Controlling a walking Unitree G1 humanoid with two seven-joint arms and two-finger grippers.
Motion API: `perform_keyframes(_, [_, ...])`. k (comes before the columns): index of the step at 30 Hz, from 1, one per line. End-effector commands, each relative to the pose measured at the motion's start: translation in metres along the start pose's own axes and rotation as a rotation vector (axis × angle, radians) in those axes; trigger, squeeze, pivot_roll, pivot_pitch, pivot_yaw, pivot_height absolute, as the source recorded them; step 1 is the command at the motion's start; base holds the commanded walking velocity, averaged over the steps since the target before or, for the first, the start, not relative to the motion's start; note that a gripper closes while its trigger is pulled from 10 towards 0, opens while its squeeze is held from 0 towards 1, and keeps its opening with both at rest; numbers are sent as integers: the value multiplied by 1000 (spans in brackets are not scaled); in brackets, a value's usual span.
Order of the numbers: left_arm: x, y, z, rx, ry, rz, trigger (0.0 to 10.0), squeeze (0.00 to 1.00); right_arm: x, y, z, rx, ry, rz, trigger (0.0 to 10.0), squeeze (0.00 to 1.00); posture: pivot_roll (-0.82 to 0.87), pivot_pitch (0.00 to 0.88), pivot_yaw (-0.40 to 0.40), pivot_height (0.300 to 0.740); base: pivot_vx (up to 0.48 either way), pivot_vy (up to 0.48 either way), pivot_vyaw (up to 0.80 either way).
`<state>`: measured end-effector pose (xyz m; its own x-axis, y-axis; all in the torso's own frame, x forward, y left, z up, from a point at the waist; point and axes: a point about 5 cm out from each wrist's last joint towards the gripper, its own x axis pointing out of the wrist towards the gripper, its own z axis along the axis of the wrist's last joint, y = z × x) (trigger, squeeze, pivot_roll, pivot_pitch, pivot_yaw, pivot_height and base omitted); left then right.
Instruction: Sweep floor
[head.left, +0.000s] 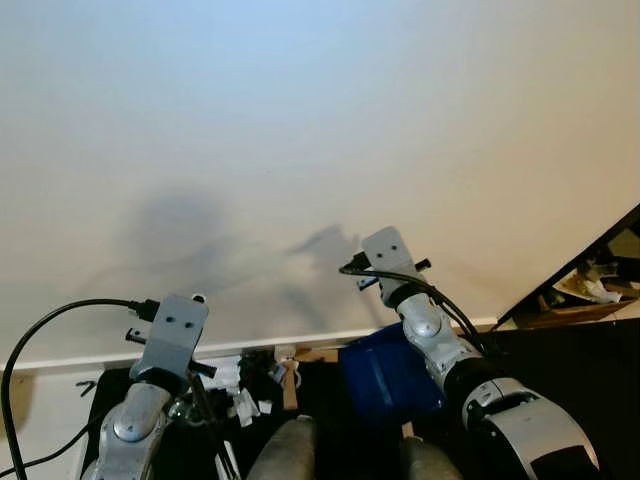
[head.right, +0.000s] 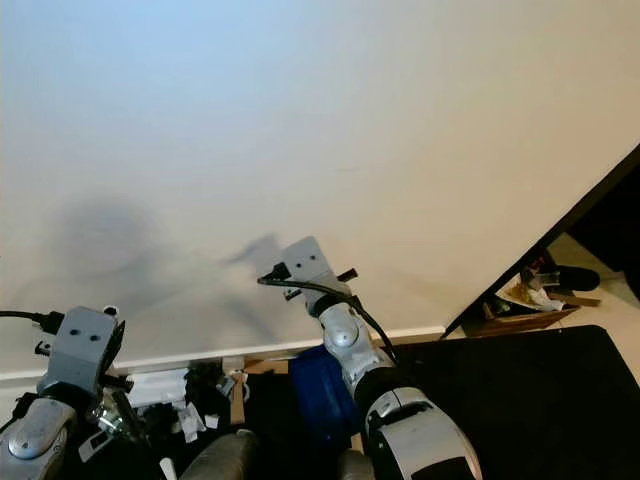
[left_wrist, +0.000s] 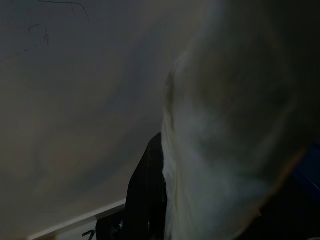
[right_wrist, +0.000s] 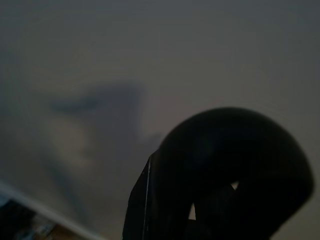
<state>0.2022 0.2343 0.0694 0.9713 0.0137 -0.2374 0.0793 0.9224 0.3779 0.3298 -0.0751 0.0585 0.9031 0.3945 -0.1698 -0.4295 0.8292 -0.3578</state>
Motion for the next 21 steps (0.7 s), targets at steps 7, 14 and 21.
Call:
perform_keyframes(7, [-1,-11,-3,-24,6,-3,10000,0,-34,2,-60,67,365,317,10000,0,241,149,-49,740,0,0,0])
perform_keyframes(14, [-1,-14,-5,-34,8,2,10000,0,-48,-19,-71,158,494,367,10000,0,225,148,-63,740,0,0,0])
perform_keyframes(21, [1,-14,-4,-40,4,12,10000,0,-45,-33,-67,145,518,319,10000,0,224,144,-69,740,0,0,0])
